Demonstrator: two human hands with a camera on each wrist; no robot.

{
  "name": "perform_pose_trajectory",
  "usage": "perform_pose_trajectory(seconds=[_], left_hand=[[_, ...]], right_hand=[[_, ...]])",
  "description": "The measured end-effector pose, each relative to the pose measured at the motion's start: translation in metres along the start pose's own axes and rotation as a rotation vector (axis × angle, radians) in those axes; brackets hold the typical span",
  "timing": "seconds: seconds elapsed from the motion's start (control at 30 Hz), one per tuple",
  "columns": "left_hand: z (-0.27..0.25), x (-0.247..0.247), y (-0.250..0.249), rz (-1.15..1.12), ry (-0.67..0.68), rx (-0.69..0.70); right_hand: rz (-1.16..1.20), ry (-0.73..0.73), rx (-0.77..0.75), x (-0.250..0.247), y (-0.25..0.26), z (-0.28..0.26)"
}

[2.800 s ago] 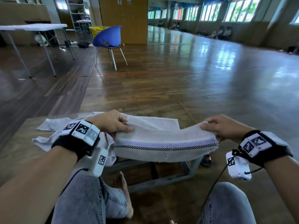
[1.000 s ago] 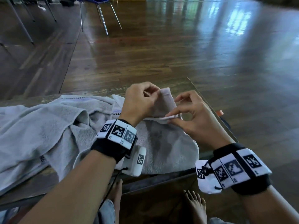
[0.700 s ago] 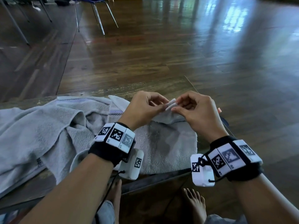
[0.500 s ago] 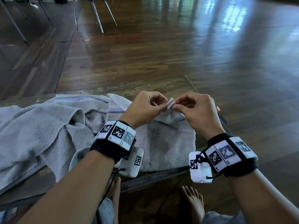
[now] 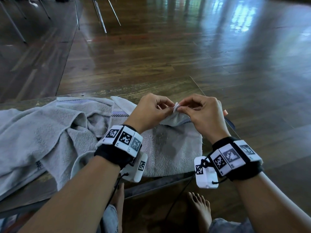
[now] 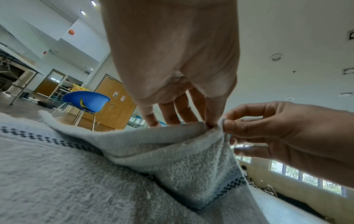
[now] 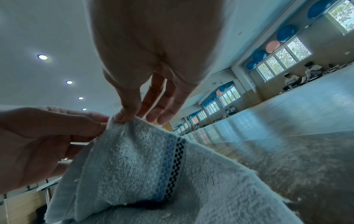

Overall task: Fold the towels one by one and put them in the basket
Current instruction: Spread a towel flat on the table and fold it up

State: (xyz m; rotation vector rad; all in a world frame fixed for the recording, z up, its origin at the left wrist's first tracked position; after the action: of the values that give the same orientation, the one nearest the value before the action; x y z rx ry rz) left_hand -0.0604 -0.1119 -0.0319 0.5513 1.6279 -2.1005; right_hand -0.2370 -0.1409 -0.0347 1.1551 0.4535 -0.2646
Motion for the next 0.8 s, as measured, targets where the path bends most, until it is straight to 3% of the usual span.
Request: perform_pose_trajectory(seconds=[0.33,0.5,0.63,0.8], left_hand=[[0.0,0.001,0.002,0.068,0.032,0.041],[-0.001,-0.002,-0.001,0.032,-0.025,0.096],[-0.001,0.0,0.006,0.098,0.017,0.099],[0.001,0.002,0.009,0.094,-0.071,0.143]], right_hand=[[-0.048,0.12,0.037,0.006,-0.002,0.002],[-0.088,0.071,0.027,0.005,-0.004,0.003],[-0.041,0.051,0.033,0.005,-0.003,0.004],[-0.028,0.113,0.024,0.008,-0.004,0.003]])
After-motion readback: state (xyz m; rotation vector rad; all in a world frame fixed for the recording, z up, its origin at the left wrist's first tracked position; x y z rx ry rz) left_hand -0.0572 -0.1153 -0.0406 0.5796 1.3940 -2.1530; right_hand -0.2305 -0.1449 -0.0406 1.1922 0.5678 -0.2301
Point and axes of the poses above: each hand's wrist, its own z-axis towards the middle knuckle, its own x-axis out of the palm, y = z × x, the point moved 2 cm from there along z, towards the middle knuckle, and after that the axes turned 5 degrees about x, right-handed, at the moved point
